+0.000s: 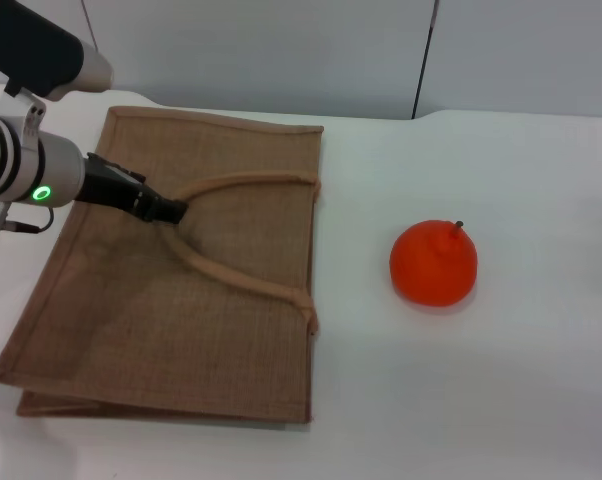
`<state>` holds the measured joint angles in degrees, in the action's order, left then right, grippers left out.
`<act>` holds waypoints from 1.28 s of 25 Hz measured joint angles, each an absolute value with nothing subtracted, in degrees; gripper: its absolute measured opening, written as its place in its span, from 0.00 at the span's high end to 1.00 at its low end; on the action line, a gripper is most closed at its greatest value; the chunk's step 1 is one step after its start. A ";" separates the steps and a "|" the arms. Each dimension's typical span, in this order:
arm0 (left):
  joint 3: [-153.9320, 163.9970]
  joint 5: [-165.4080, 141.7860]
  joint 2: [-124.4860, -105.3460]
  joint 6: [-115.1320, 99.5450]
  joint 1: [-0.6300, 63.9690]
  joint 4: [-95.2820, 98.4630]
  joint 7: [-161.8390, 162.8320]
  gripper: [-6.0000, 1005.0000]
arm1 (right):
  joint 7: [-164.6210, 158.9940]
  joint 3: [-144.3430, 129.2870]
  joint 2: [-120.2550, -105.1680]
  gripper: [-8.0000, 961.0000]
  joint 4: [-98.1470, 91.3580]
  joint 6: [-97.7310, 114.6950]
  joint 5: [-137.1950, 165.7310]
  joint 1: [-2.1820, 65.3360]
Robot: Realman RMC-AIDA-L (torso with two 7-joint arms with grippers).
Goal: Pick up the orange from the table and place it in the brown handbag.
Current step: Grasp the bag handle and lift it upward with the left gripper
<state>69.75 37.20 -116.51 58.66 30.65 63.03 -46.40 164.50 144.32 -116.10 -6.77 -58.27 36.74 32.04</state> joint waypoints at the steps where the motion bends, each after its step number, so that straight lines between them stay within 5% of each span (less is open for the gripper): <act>1: 69.72 36.90 -116.51 58.47 30.72 63.02 -46.40 0.25 | 164.52 144.32 -116.10 0.07 -6.77 -58.30 36.83 32.07; 32: 74.31 35.12 -116.79 48.21 35.66 53.57 -48.51 0.25 | 164.35 142.99 -116.19 0.07 -6.85 -60.49 36.82 32.39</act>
